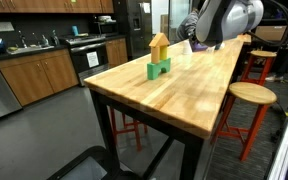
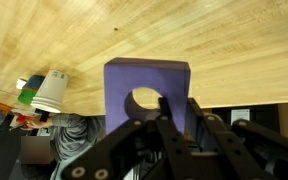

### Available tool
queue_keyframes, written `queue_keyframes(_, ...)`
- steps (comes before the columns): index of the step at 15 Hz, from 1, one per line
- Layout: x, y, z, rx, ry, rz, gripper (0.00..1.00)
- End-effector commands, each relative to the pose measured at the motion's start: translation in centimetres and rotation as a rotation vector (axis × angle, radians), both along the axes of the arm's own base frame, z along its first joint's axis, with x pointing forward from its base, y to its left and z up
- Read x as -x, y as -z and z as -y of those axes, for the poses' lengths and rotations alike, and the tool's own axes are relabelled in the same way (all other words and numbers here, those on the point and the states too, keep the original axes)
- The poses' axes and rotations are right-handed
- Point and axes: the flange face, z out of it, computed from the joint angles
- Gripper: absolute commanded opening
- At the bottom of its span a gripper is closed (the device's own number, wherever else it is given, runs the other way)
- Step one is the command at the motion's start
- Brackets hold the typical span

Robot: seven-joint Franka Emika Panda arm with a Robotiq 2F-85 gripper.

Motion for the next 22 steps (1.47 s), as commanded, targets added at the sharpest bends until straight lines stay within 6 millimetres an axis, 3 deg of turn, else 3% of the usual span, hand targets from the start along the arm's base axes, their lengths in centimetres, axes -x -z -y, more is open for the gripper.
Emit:
queue_keyframes(1,0.3,-1.4,0.5,-0.005,-0.053,-0.058,0.05)
queue_keyframes(8,0.2,-4.1,-1.6,0.014,-0.171,-0.146,0.05)
queue_keyframes(15,0.4,-4.0,-2.1,-0.016,-0.35,-0.329,0.05)
queue_keyframes(22,1.1,-4.1,-1.9,-0.032,-0.414,-0.471,0.05)
